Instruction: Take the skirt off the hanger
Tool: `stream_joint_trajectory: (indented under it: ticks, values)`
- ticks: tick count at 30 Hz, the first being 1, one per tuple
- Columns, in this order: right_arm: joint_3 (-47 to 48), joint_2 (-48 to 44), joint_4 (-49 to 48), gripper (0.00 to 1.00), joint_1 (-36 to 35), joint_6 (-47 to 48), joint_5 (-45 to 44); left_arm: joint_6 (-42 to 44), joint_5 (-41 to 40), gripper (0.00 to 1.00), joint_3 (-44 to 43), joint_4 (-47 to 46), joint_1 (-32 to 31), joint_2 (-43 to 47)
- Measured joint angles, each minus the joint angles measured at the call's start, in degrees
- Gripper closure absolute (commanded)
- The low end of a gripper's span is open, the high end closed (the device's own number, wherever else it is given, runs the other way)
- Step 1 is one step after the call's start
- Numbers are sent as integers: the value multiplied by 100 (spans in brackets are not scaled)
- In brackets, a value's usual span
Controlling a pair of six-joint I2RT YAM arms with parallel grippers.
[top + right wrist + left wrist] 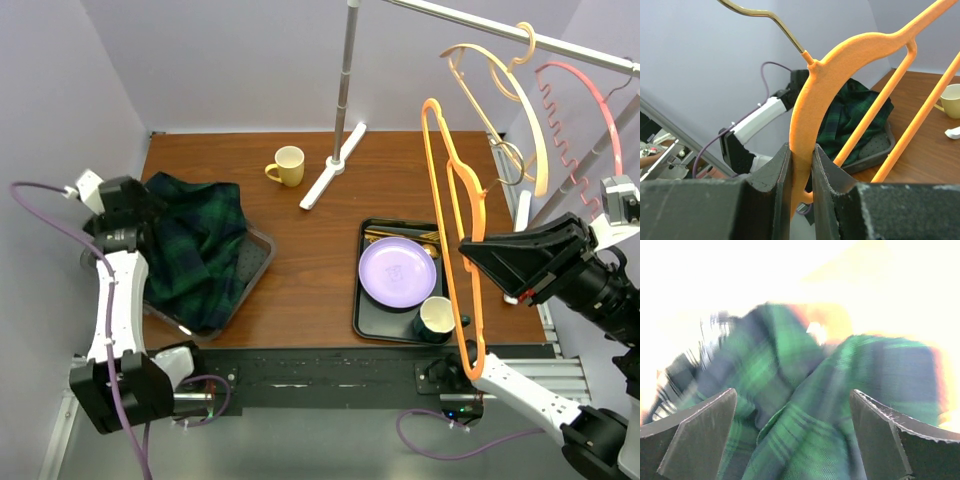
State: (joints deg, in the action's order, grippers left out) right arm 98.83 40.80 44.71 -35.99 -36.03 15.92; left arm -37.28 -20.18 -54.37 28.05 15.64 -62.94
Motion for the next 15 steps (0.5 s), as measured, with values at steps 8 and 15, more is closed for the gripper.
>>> stream_joint_trajectory:
  ticks: [8, 15]
  values:
    - [-55, 0, -114, 100, 0, -13, 2, 1469, -765, 3, -835, -79, -1060, 354]
    - [-291, -4, -210, 100, 0, -33, -4, 2846, -1119, 0, -844, -308, -3209, -343]
